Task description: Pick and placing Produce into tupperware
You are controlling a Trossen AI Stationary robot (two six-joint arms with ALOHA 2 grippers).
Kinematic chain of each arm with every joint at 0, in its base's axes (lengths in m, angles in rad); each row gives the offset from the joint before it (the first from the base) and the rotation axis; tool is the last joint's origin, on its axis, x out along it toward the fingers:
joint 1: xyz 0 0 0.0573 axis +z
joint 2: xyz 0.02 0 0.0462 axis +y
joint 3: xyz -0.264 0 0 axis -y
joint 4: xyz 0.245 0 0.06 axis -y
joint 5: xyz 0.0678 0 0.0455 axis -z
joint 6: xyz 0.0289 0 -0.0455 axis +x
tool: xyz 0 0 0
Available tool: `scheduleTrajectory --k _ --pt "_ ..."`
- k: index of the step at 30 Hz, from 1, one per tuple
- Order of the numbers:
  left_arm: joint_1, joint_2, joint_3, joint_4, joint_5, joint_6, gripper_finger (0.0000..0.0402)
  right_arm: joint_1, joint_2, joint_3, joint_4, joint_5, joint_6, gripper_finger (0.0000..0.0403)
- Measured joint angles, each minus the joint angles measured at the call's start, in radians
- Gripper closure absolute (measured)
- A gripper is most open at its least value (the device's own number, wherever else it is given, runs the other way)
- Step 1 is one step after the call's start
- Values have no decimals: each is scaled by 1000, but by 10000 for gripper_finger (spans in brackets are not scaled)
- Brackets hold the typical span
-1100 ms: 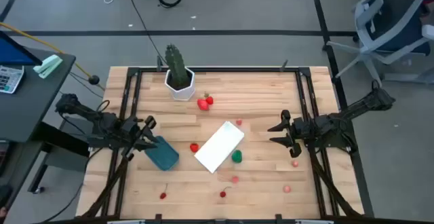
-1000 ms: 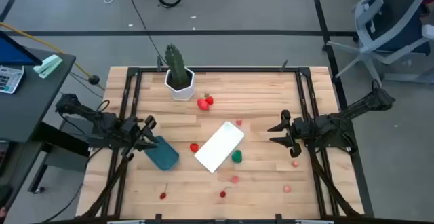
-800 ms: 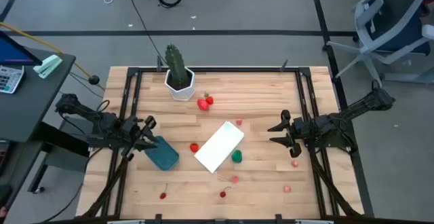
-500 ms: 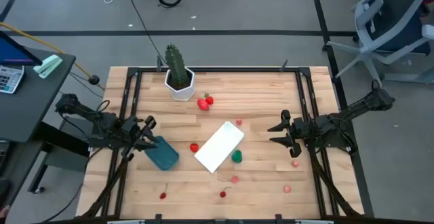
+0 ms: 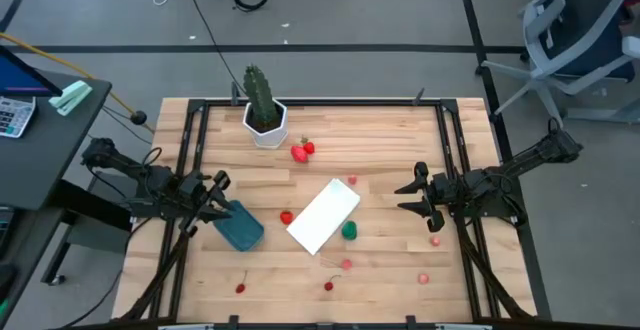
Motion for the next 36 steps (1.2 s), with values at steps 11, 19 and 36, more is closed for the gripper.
scheduleTrajectory --k 11,19,36 --pt "0 0 0 0 0 0 316 0 0 0 0 0 0 220" --pt "0 0 0 0 0 0 308 0 0 0 0 0 0 220" --pt "0 0 0 0 0 0 316 0 0 0 0 0 0 220"
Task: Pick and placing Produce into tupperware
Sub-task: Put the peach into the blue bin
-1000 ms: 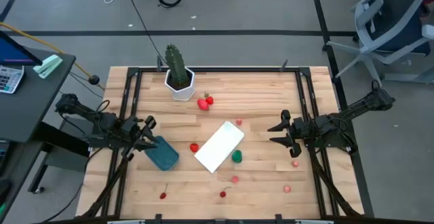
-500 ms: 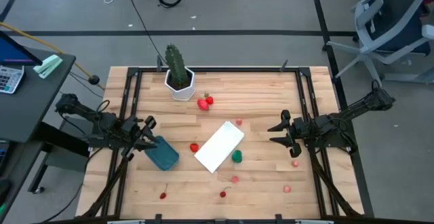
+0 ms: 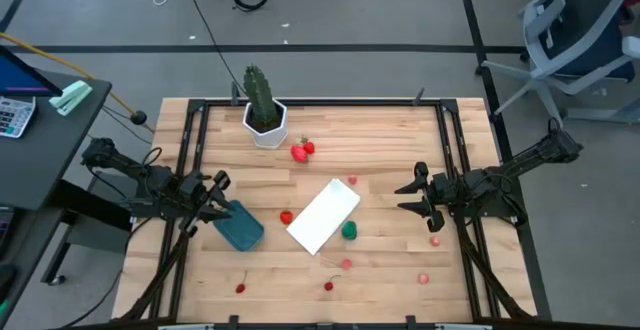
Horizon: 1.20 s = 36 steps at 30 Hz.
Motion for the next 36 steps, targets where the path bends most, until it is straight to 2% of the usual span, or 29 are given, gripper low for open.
scheduleTrajectory --k 10,15,17,22,27,30,36 --pt "0 0 0 13 -1 54 313 0 0 0 0 0 0 220" --pt "0 0 0 21 -7 250 311 0 0 0 0 0 0 220" --pt "0 1 0 38 -7 277 312 0 0 0 0 0 0 220" --pt "0 2 0 126 -7 210 317 0 0 0 0 0 0 220" --pt "0 2 0 264 -7 338 313 0 0 0 0 0 0 220" --pt "0 1 0 348 -7 326 309 0 0 0 0 0 0 220" --pt "0 2 0 354 -7 283 311 0 0 0 0 0 73 220"
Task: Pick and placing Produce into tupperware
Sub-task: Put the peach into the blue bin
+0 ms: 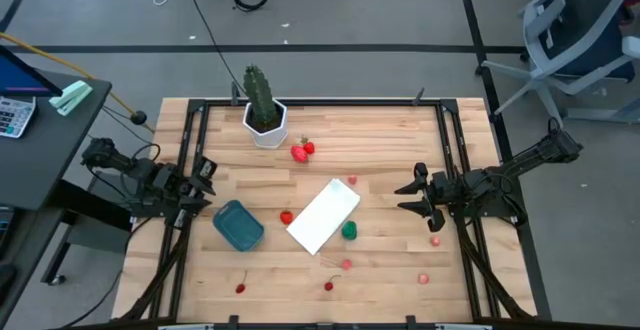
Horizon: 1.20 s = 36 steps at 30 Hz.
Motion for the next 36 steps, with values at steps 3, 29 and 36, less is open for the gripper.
scheduleTrajectory --k 3,29,36 --pt "0 0 0 -4 0 8 316 0 0 0 1 12 -7 220" --pt "0 0 0 -56 -266 62 324 84 85 280 -268 -257 509 220" --pt "0 0 0 -56 -266 61 326 184 430 557 -713 -231 801 220"
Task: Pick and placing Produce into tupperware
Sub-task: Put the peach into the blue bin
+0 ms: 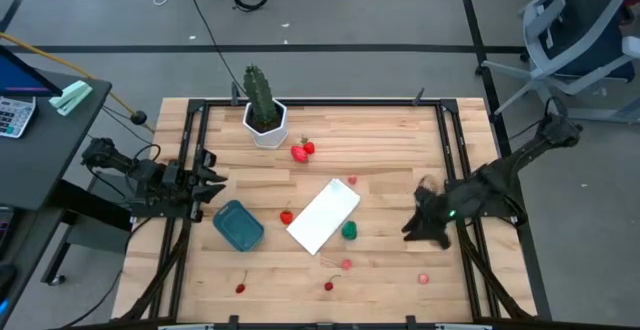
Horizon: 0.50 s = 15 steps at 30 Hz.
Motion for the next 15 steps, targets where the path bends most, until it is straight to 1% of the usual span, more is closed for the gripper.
scheduleTrajectory --k 4,8,9,11,15 --pt "0 0 0 0 0 -5 330 46 250 149 -327 -82 135 220" --pt "0 0 0 0 0 -11 329 85 447 259 -554 -206 271 220" --pt "0 0 0 0 0 -25 328 90 486 278 -593 -230 310 220" --pt "0 0 0 0 0 -49 326 101 547 302 -607 -243 362 220" --pt "0 0 0 0 0 -58 325 121 634 305 -600 -251 376 220"
